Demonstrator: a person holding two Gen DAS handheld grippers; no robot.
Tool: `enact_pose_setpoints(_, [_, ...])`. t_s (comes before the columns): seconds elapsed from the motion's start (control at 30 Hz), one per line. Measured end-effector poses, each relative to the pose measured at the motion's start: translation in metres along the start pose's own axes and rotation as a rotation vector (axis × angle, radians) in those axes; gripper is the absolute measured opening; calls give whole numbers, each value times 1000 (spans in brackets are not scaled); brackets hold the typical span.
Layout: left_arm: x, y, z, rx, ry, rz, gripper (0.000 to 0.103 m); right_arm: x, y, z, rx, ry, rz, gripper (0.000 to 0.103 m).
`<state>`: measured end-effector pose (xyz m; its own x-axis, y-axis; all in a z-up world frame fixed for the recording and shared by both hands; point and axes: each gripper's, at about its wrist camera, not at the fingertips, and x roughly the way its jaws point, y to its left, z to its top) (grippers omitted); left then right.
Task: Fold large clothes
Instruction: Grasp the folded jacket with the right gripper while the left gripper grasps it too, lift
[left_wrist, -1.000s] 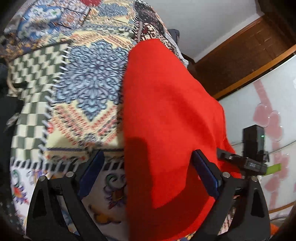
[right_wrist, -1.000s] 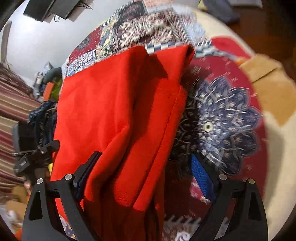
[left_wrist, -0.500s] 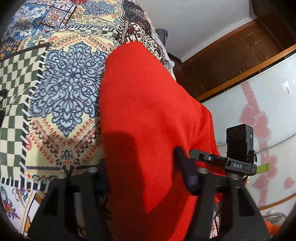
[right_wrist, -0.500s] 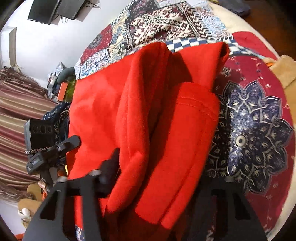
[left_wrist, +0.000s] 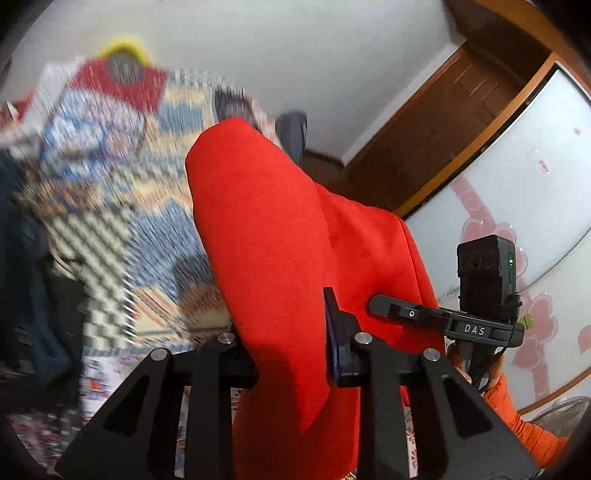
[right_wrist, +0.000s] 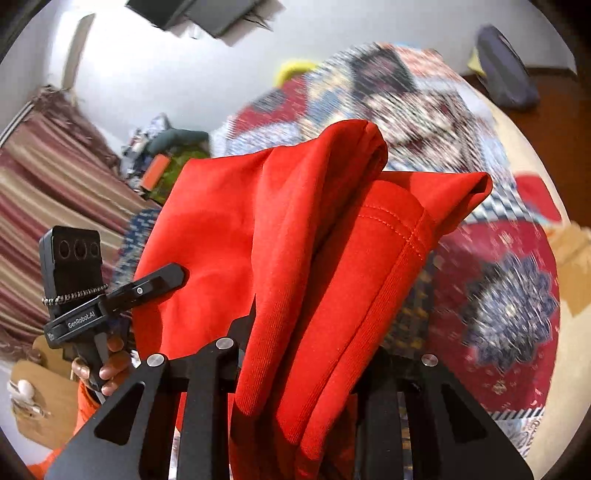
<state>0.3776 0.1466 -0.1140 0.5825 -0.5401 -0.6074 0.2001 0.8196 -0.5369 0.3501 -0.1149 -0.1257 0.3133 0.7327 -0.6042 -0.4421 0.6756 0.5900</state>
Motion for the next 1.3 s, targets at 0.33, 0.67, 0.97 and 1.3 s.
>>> enact_pose_setpoints(0.33, [-163, 33, 41, 8, -223, 99, 26, 23, 141, 43, -216, -65, 90, 24])
enact_pose_setpoints(0.67, [-257, 136, 58, -113, -289, 307, 26, 147, 249, 68, -281, 22, 218, 24])
enact_pose_setpoints(0.97, [-236, 255, 46, -298, -224, 406, 33, 254, 249, 69, -225, 157, 137, 26])
enact_pose_setpoints(1.3, [-241, 265, 24, -290, -224, 493, 66, 251, 243, 65, -277, 167, -16, 63])
